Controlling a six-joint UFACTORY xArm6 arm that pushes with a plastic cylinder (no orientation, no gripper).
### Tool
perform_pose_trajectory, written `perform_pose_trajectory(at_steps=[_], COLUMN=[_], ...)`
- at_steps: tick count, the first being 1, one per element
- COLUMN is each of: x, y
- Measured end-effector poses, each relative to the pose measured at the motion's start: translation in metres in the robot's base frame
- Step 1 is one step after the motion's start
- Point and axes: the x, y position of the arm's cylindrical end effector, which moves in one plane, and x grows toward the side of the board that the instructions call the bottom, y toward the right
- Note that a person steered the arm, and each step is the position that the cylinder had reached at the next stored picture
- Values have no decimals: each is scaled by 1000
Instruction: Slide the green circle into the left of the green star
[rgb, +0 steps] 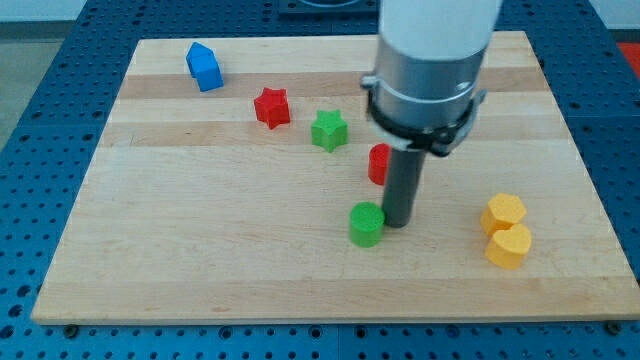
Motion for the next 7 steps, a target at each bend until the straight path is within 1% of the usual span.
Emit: perform_pose_trajectory(at_steps=[2,3,4,7], x=[64,82,76,-1], y=[-48,-77,-84,-64])
